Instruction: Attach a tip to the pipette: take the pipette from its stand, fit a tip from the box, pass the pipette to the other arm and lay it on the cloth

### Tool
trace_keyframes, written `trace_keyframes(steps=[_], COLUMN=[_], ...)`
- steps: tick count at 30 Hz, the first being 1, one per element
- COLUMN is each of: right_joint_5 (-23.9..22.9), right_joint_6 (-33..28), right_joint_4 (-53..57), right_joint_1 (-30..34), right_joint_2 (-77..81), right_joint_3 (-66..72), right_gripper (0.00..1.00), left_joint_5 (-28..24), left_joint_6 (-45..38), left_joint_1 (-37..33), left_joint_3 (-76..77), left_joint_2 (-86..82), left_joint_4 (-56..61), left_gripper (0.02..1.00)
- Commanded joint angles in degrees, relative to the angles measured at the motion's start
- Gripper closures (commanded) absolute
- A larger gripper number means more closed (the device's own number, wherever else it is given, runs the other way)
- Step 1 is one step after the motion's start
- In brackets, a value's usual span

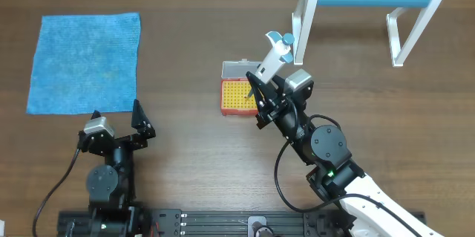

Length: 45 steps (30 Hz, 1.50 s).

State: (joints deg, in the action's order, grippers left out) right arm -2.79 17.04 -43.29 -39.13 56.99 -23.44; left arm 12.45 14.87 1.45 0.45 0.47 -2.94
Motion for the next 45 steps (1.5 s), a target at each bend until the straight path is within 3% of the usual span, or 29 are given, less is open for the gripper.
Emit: trace_keyframes(steps=[1,4,7,10,14,15,18,22,24,27,30,32,37,39,42,45], right_joint_5=[2.6,3.3,4.7,10.8,15.7,15.8,14.2,13.8,13.7,12.3,13.5,15.7,20.8,26.7,33.5,36.5], right_joint_6=[1.4,2.1,9.4,18.8,24.3,25.7,39.8,42.9,41.8,40.8,46.6,46.8,46.3,44.8,44.8,44.6], right_joint_4=[-0.7,-0.9,-0.8,-0.5,4.0,5.2,6.2,6.8,7.3,7.1,7.1,7.1,7.1,7.1,7.3,7.3], right_joint_1=[-0.3,-0.4,-0.4,-0.4,-0.4,-0.4,0.2,0.7,0.7,0.7,0.7,0.7,0.7,0.7,0.7,0.8], right_joint_2=[-0.6,-0.7,-0.6,-0.6,-0.6,-0.6,-0.6,-0.5,-0.5,-0.1,-0.1,-0.1,-0.1,-0.1,0.4,1.6], right_joint_3=[-0.3,-0.3,-0.3,-0.3,-0.3,-0.3,-0.3,-0.2,-0.2,-0.2,-0.2,-0.2,-0.2,-0.2,-0.3,-0.3], right_gripper=[0.928,0.928,0.93,0.928,0.928,0.925,0.925,0.928,0.928,0.928,0.928,0.928,0.925,0.928,0.928,0.928], left_joint_5=[0.9,0.9,0.9,0.9,0.9,0.9,0.9,0.9,-4.3,-20.5,-26.7,-27.2,-36.0,-41.4,-48.5,-58.0], left_joint_6=[-0.3,-0.3,-0.3,-0.3,-0.3,-0.3,-0.3,-0.3,3.1,25.0,42.6,46.1,51.6,56.5,58.4,58.4], left_joint_1=[0.1,0.1,0.1,0.1,0.1,0.1,0.1,0.1,0.1,0.1,0.1,0.1,0.1,0.1,0.1,0.1], left_joint_3=[-0.1,-0.1,-0.1,-0.1,-0.1,-0.1,-0.1,-0.1,-0.1,-0.1,-0.1,-0.1,-0.1,0.0,3.6,8.1], left_joint_2=[-0.3,-0.3,-0.3,-0.3,-0.3,-0.3,-0.3,-0.3,-0.3,-0.2,0.2,0.2,0.3,0.3,2.2,9.1], left_joint_4=[-0.2,-0.2,-0.2,-0.2,-0.2,-0.2,-0.2,-0.2,-0.2,-1.1,-0.5,-0.2,7.4,17.2,15.5,13.9], left_gripper=[0.023,0.023,0.023,0.023,0.023,0.023,0.023,0.025,0.023,0.023,0.023,0.023,0.023,0.023,0.023,0.058])
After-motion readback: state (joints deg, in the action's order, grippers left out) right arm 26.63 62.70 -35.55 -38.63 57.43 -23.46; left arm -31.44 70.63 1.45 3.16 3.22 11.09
